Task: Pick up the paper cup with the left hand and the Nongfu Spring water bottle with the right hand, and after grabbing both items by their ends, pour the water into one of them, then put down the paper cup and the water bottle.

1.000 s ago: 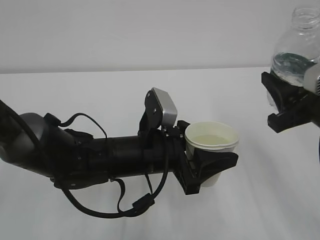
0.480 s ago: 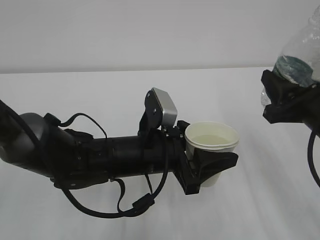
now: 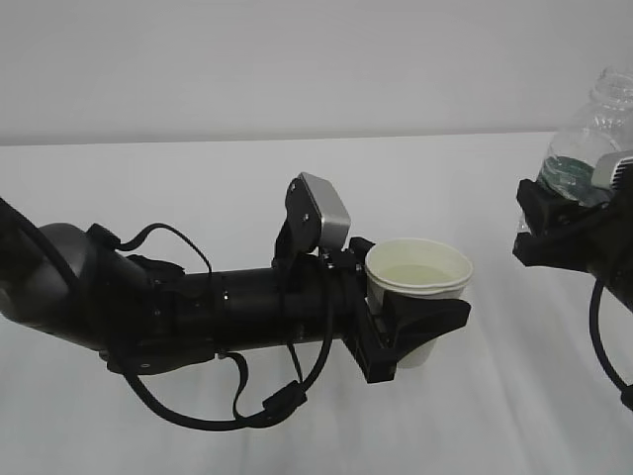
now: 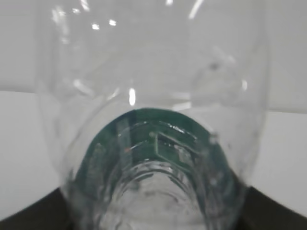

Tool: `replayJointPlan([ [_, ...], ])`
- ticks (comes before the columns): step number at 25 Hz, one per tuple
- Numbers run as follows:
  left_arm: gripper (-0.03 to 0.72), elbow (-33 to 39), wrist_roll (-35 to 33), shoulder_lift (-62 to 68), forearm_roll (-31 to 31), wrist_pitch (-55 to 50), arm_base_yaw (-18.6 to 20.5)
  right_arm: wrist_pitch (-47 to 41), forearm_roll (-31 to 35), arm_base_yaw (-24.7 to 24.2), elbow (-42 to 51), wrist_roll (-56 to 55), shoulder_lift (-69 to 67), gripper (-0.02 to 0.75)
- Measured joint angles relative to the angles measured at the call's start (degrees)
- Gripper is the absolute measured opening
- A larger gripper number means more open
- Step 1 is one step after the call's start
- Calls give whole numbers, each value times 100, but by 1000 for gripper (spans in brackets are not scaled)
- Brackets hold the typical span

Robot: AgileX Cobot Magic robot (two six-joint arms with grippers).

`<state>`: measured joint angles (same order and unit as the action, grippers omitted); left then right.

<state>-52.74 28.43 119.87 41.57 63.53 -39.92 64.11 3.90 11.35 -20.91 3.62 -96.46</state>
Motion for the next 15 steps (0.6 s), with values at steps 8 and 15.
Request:
replayJointPlan([
  [8, 470, 0, 0, 0, -12, 0, 0, 0, 35, 0, -488, 0, -540, 404],
  [15, 470, 0, 0, 0, -12, 0, 0, 0, 35, 0, -1026, -10, -1143, 404],
])
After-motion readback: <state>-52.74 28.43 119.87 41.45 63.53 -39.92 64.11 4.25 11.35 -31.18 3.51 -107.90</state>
